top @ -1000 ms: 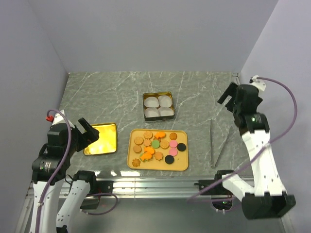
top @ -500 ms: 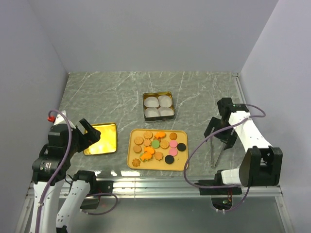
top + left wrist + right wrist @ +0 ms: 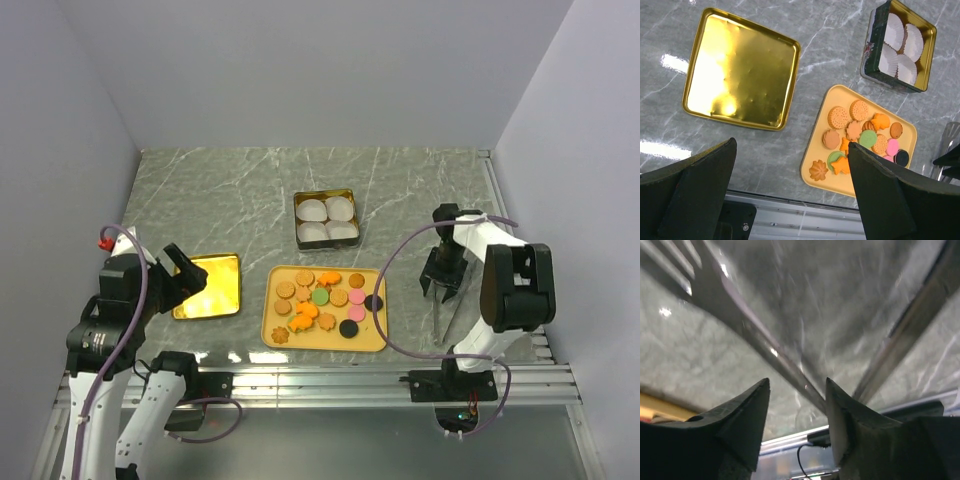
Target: Pack the cookies
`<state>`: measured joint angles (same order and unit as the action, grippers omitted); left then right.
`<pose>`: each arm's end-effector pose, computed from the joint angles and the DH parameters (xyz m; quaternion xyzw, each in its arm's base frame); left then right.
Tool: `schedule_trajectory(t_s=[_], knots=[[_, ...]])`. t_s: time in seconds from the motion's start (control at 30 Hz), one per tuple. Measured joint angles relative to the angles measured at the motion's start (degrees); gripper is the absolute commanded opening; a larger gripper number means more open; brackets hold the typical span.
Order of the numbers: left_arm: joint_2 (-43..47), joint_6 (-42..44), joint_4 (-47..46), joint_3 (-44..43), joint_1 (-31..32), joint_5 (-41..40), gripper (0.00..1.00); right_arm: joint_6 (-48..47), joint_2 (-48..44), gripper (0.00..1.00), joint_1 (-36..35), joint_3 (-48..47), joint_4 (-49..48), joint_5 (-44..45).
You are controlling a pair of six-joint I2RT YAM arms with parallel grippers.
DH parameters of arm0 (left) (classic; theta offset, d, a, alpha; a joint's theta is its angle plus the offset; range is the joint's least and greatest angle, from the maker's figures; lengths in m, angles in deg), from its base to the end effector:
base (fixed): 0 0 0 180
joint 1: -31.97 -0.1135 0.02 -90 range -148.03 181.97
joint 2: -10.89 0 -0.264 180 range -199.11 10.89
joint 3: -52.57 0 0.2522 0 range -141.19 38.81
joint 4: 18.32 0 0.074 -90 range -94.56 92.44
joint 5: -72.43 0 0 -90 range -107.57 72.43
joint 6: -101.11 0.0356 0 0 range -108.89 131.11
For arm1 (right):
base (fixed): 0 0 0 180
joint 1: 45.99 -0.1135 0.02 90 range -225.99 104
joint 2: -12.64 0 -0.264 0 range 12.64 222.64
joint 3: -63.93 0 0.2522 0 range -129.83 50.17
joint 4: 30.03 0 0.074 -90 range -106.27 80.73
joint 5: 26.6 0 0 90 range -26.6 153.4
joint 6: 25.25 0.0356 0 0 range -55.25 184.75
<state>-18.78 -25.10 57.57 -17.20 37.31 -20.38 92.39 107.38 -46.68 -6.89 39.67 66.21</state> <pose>0.0722 -0.0050 0.3426 -0.2476 0.8548 -0.1412 0.4336 0.2654 0.0015 0.1650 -0.2321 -0.9719 0.0315 0.0246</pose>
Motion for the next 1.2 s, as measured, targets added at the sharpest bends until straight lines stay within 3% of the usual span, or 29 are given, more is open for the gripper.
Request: schedule_trajectory(t_s=[0.1,0.23,0.33,0.5,0.7,0.8,0.9,1.1,1.2], knots=[[-1.4,0.0,0.8,-1.0,0.0,0.0,0.99,-0.9,2.8,0.43,0.0,-0.4,-1.9,0.4],[-3.1,0.0,1.9,-3.5,0.0,-0.3,0.99,-2.1,5.9,0.16,0.0,-2.4,-2.8,0.2],[-3.7,0.0,2.4,-4.9,0.0,-0.9,0.99,-3.0,8.3,0.07,0.0,-5.8,-2.8,0.1],[-5.0,0.0,3.3,-7.0,0.0,-1.8,1.0,-6.2,15.2,0.0,-1.8,-17.8,-1.2,2.9],[-7.1,-0.7,3.8,-9.2,0.0,-2.3,1.0,-8.2,22.8,0.0,-7.1,-33.5,0.9,4.8],[-7.7,-1.1,3.8,-9.8,0.0,-2.4,0.99,-9.4,27.6,0.08,-10.1,-41.0,2.1,5.6],[-8.2,-1.6,4.1,-10.2,0.0,-2.4,1.0,-10.2,31.7,0.25,-13.0,-46.1,3.7,6.6],[-8.8,-2.6,4.8,-10.2,0.0,-2.2,0.99,-11.0,34.6,0.4,-15.8,-47.6,3.8,8.3],[-8.9,-2.6,4.9,-10.2,0.0,-2.0,0.99,-11.1,34.6,0.59,-15.6,-48.4,3.8,8.6]])
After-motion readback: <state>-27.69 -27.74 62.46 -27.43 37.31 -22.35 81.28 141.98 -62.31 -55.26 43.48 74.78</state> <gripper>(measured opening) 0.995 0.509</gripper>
